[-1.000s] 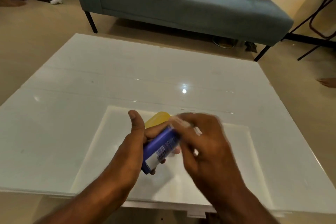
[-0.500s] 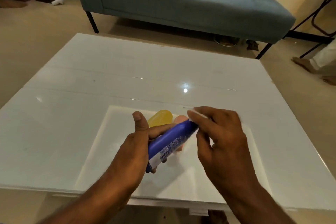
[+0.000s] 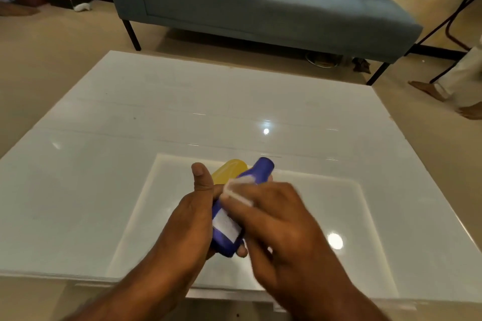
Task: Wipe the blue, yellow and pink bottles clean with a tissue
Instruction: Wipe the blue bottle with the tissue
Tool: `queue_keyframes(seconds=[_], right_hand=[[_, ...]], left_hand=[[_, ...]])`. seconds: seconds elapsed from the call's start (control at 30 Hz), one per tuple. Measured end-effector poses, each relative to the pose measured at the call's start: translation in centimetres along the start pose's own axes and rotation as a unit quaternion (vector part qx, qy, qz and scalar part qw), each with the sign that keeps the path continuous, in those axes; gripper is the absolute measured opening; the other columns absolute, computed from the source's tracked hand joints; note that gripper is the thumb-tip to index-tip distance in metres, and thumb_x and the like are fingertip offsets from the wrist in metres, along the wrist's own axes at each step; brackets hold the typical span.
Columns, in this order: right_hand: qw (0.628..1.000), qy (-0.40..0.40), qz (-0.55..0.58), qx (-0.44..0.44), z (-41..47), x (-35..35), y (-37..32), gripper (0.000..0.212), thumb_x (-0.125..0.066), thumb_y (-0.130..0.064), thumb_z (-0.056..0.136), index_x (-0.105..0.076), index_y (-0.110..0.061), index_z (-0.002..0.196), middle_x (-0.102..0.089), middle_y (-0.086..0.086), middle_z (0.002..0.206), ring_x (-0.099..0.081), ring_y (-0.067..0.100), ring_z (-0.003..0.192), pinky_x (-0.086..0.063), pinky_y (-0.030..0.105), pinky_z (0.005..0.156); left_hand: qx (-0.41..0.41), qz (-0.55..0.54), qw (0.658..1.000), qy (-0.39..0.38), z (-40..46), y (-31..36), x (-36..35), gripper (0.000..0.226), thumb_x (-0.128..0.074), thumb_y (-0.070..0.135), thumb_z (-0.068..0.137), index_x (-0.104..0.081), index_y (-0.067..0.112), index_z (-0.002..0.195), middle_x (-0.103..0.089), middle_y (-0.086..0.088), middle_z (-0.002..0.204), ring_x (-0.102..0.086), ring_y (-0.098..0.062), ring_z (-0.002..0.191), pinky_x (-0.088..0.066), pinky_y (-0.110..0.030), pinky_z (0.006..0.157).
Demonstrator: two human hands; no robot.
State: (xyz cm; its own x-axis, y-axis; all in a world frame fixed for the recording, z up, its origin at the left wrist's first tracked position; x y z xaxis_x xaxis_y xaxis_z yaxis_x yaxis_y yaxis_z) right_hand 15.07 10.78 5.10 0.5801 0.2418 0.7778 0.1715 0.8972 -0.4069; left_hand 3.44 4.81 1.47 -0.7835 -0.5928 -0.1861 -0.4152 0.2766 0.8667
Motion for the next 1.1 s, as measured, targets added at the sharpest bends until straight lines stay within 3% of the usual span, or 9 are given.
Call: queue_keyframes(seconds=[0.1, 0.27, 0.5, 0.6, 0.67, 0.77, 0.9, 1.03, 1.1], right_hand=[[0.998, -0.014, 0.004, 0.057, 0.0, -0.1, -0.5, 0.034, -0.058, -0.011, 0.105, -0.072, -0.011, 0.135, -0.068, 0.002, 0.139, -0.059, 0.018, 0.125, -0.047, 0.027, 0.112], [0.989, 0.111, 0.015, -0.094, 0.6, 3.1, 4.2, 0.045, -0.066, 0.0, 0.092, -0.075, -0.019, 0.132, -0.069, -0.011, 0.136, -0.062, 0.01, 0.128, -0.054, 0.024, 0.102], [0.991, 0.052, 0.116, 0.044, 0.0, 1.5, -0.6, 0.027, -0.058, -0.017, 0.106, -0.082, -0.017, 0.117, -0.074, -0.008, 0.128, -0.065, 0.007, 0.121, -0.051, 0.02, 0.101], [0.985, 0.12, 0.098, -0.07, 0.3, 2.6, 2.8, 0.04, -0.069, 0.001, 0.092, -0.078, -0.018, 0.126, -0.072, -0.007, 0.133, -0.066, 0.011, 0.126, -0.053, 0.01, 0.096], [0.978, 0.14, 0.104, -0.111, 0.2, 2.7, 3.6, 0.046, -0.067, 0.0, 0.093, -0.074, -0.019, 0.133, -0.069, -0.007, 0.139, -0.063, 0.009, 0.132, -0.051, 0.005, 0.097], [0.986, 0.101, 0.108, -0.074, -0.1, 1.3, 2.4, 0.044, -0.066, -0.006, 0.096, -0.071, -0.017, 0.138, -0.066, -0.007, 0.146, -0.058, 0.01, 0.14, -0.051, 0.014, 0.106], [0.993, 0.049, 0.103, -0.021, -0.3, -0.3, 1.3, 0.042, -0.059, -0.013, 0.098, -0.071, -0.014, 0.139, -0.065, -0.004, 0.149, -0.054, 0.005, 0.142, -0.051, 0.025, 0.113], [0.986, 0.054, 0.132, -0.092, 0.0, -0.2, 2.4, 0.051, -0.059, -0.009, 0.098, -0.064, -0.021, 0.147, -0.056, -0.016, 0.157, -0.05, 0.001, 0.146, -0.057, 0.041, 0.108], [0.978, 0.046, 0.176, -0.099, 0.3, -0.2, 2.0, 0.053, -0.055, -0.009, 0.097, -0.065, -0.024, 0.147, -0.055, -0.019, 0.157, -0.049, 0.001, 0.147, -0.056, 0.044, 0.11]], left_hand=[[0.017, -0.052, 0.998, 0.008, -0.2, 0.1, 0.2, 0.076, -0.029, 0.077, 0.079, -0.081, 0.022, 0.085, -0.079, -0.016, 0.084, -0.073, -0.025, 0.064, -0.061, -0.035, 0.06], [0.057, -0.092, 0.992, -0.061, -1.0, 0.4, -0.5, 0.055, -0.047, 0.054, 0.09, -0.081, 0.012, 0.082, -0.076, -0.025, 0.087, -0.069, -0.028, 0.057, -0.058, -0.03, 0.047], [0.101, -0.079, 0.992, -0.004, -0.3, -0.3, 0.6, 0.054, -0.052, 0.053, 0.096, -0.077, 0.005, 0.094, -0.069, -0.017, 0.069, -0.06, -0.023, 0.048, -0.049, -0.028, 0.043], [0.142, -0.1, 0.983, -0.063, -0.8, -0.5, -0.2, 0.058, -0.049, 0.05, 0.098, -0.083, 0.006, 0.082, -0.069, -0.022, 0.072, -0.06, -0.022, 0.046, -0.05, -0.026, 0.039], [0.152, -0.124, 0.977, -0.079, -1.1, -0.6, -0.6, 0.057, -0.048, 0.049, 0.098, -0.082, 0.004, 0.089, -0.071, -0.024, 0.078, -0.062, -0.022, 0.047, -0.053, -0.026, 0.039], [0.129, -0.097, 0.986, -0.041, -0.5, -0.6, -0.7, 0.05, -0.05, 0.048, 0.098, -0.07, 0.003, 0.106, -0.072, -0.023, 0.078, -0.064, -0.026, 0.05, -0.054, -0.029, 0.041], [0.116, -0.065, 0.991, 0.01, 0.3, -0.6, 0.0, 0.046, -0.052, 0.051, 0.096, -0.068, 0.009, 0.109, -0.073, -0.015, 0.071, -0.066, -0.023, 0.051, -0.056, -0.031, 0.046], [0.112, -0.056, 0.991, -0.037, -0.3, -0.7, -0.3, 0.076, -0.053, 0.07, 0.074, -0.065, 0.009, 0.117, -0.069, -0.012, 0.071, -0.06, -0.019, 0.054, -0.048, -0.027, 0.048], [0.109, -0.078, 0.989, -0.068, -0.8, -0.4, -1.0, 0.073, -0.061, 0.067, 0.074, -0.066, 0.009, 0.119, -0.066, -0.009, 0.073, -0.053, -0.015, 0.05, -0.04, -0.024, 0.044]])
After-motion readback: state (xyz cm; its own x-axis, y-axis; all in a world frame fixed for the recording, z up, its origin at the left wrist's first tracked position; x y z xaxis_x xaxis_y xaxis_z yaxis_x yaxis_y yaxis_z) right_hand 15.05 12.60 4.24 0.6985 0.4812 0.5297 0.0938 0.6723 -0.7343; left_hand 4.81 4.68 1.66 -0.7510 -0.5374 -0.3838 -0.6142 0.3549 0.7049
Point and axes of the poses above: each hand's wrist, its own z-axis towards the middle knuckle, its own x-axis out of the back of the hand, y = z × x, the point moved 6 cm from there along z, towards the middle knuckle
